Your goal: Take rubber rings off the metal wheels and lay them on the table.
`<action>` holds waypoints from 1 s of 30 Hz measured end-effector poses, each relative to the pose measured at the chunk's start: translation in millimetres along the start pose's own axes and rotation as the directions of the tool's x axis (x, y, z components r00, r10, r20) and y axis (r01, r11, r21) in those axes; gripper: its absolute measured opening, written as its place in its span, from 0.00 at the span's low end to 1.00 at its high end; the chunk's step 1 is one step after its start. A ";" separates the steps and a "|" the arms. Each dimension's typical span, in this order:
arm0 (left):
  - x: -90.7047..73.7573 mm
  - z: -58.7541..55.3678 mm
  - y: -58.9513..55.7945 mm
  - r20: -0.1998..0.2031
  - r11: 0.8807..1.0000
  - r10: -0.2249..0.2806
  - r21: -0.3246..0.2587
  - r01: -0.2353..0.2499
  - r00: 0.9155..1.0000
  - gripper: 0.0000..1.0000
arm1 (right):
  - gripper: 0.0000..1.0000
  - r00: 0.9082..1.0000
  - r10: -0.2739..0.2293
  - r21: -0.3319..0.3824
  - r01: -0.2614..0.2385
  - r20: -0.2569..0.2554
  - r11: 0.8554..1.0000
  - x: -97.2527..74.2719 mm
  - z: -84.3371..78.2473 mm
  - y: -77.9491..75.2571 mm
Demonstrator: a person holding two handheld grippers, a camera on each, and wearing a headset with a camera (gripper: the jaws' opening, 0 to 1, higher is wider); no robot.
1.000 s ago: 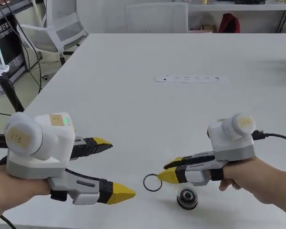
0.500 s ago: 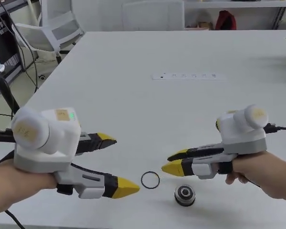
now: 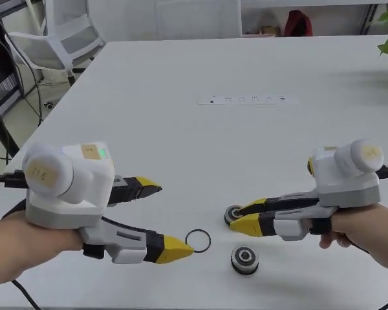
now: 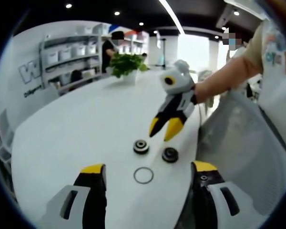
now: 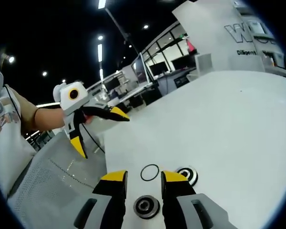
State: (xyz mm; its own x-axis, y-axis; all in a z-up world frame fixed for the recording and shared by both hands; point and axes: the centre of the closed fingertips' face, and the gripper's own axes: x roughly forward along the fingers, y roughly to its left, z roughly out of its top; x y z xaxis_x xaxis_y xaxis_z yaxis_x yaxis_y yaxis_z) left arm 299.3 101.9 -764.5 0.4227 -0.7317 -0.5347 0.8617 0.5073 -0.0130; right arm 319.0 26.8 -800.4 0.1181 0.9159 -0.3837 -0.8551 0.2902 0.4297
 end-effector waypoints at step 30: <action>38.0 6.2 -17.6 -0.031 0.995 -0.089 0.040 0.090 0.996 0.69 | 0.28 1.000 -0.030 0.002 0.030 0.007 1.000 -22.8 -24.3 1.4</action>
State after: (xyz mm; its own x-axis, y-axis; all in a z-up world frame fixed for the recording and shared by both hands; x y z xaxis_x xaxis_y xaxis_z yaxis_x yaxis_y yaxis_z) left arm 301.9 62.3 -779.3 0.3356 -0.7596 -0.5571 0.9068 0.4208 -0.0274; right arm 302.8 -0.4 -810.9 0.1471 0.9089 -0.3902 -0.8503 0.3177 0.4195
